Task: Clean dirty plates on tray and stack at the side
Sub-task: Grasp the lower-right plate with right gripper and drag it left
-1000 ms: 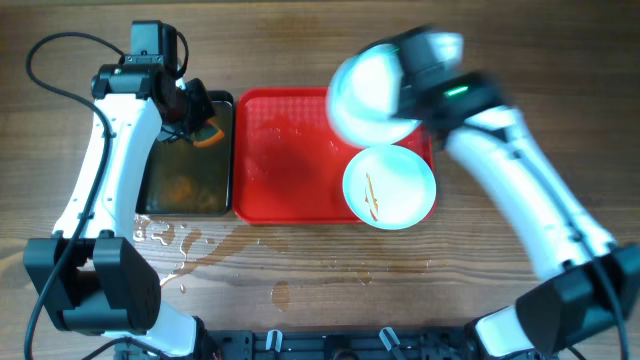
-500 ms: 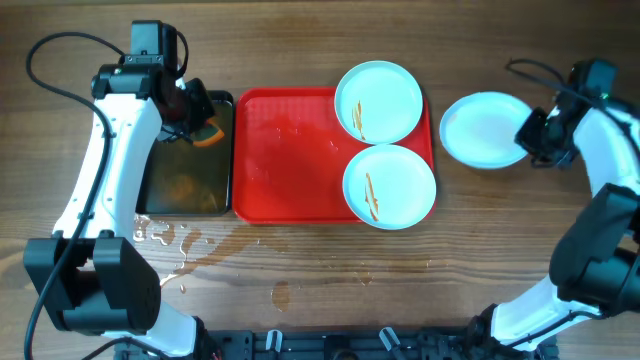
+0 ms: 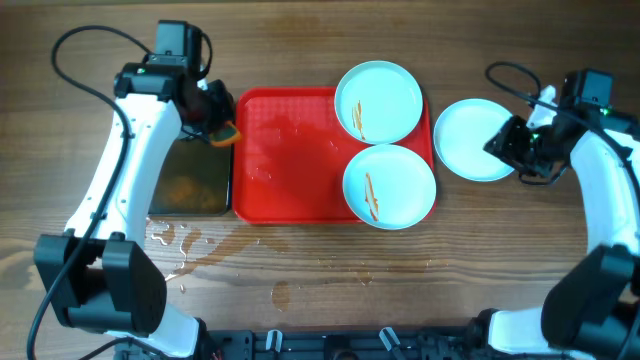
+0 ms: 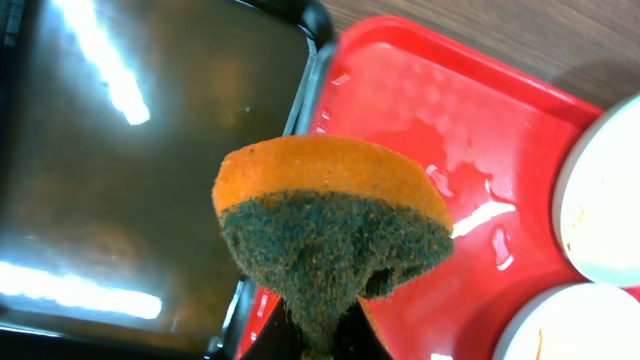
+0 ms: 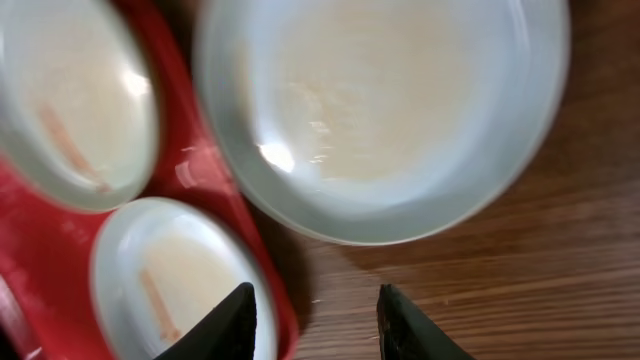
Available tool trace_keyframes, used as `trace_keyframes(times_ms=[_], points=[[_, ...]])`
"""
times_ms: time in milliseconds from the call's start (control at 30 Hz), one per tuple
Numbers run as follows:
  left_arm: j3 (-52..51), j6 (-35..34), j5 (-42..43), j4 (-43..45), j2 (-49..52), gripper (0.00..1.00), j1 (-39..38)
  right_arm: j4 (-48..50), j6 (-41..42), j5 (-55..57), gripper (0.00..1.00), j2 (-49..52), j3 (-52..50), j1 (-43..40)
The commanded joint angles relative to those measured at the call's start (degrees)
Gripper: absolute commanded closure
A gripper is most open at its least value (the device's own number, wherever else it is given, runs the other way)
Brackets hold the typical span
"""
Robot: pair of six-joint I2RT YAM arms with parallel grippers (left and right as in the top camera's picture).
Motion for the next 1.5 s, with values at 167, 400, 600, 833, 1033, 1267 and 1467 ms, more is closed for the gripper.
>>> trace_keyframes(times_ms=[167, 400, 600, 833, 1033, 1267, 1467], points=[[0.4, 0.7, 0.5, 0.2, 1.0, 0.96, -1.1, 0.2, 1.7, 2.6, 0.61, 0.5, -10.0, 13.1], [0.4, 0.7, 0.5, 0.2, 1.0, 0.96, -1.1, 10.2, 4.0, 3.6, 0.78, 0.5, -20.5, 15.1], [0.4, 0.7, 0.5, 0.2, 1.0, 0.96, -1.1, 12.6, 5.0, 4.1, 0.91, 0.5, -21.0, 21.5], [0.4, 0.7, 0.5, -0.2, 1.0, 0.96, -1.1, 11.9, 14.6, -3.8, 0.96, 0.5, -17.6, 32.4], [0.4, 0.7, 0.5, -0.5, 1.0, 0.96, -1.1, 25.2, 40.1, 9.5, 0.96, 1.5, -12.6, 42.1], [0.4, 0.7, 0.5, -0.5, 1.0, 0.96, -1.1, 36.4, 38.9, 14.2, 0.82, 8.4, -12.2, 48.5], [0.4, 0.7, 0.5, 0.1, 1.0, 0.96, -1.1, 22.0, 21.3, 9.8, 0.69, 18.9, 8.2, 44.4]])
